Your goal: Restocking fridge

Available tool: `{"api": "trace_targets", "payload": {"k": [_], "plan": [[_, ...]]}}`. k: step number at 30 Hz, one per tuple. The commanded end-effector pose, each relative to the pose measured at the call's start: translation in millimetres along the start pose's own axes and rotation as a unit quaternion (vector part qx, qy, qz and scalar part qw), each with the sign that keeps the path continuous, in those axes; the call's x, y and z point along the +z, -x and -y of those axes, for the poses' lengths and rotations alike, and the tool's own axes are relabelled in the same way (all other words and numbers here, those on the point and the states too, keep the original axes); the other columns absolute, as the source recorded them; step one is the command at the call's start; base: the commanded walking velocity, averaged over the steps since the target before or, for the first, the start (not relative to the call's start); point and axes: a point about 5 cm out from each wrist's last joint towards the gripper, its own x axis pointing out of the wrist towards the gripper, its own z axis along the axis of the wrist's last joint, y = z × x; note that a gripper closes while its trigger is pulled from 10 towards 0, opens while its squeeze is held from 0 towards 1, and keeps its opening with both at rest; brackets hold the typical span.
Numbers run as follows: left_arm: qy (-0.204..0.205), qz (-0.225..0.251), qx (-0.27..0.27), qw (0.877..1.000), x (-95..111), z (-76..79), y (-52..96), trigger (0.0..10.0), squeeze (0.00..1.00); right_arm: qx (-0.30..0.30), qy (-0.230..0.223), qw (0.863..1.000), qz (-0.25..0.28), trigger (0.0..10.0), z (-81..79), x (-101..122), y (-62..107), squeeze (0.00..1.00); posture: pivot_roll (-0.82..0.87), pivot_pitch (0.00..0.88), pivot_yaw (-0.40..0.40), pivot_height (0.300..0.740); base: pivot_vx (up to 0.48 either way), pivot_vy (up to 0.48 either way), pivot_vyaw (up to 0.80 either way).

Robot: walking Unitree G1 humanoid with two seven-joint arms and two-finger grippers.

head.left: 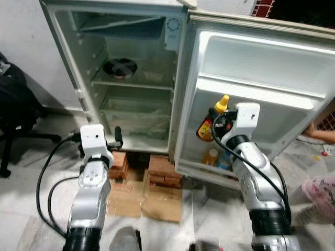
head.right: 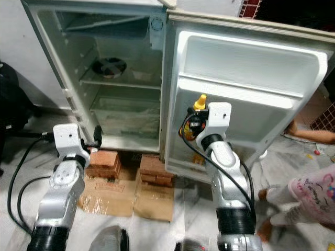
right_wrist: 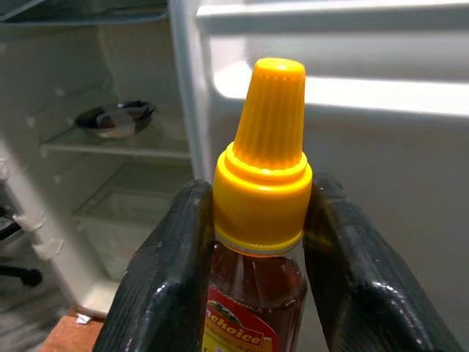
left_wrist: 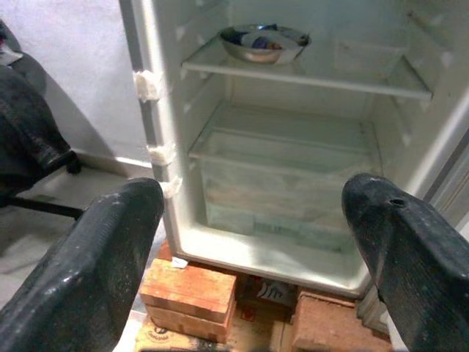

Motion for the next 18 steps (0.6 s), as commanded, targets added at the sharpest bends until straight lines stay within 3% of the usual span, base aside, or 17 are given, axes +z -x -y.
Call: {"api": "trace_targets", "payload": {"k": [1, 5, 18], "plan": [[-0.005, 0.003, 0.0, 1.0, 2.8, -1.0, -0.4, 10.0, 0.0, 0.001, -0.002, 1.0, 0.011, 10.0, 1.5, 3.6, -0.1, 0.0, 0.01, 0.0, -0.016, 0.633, 0.0, 0.0, 0.0], [-0.011, 0.009, 0.007, 1.0, 4.0, -1.5, -0.7, 10.0, 0.0, 0.002, -0.002, 1.0, 0.012, 10.0, 1.3, 3.6, -0.2, 0.0, 0.01, 0.0, -0.02, 0.608, 0.0, 0.0, 0.0], [-0.011, 0.019, 0.021, 1.0, 7.4, -6.0, -1.6, 10.0, 0.0, 0.005, 0.0, 1.0, 0.014, 10.0, 0.8, 4.3, -1.3, 0.0, 0.01, 0.0, -0.021, 0.608, 0.0, 0.0, 0.0]]}}
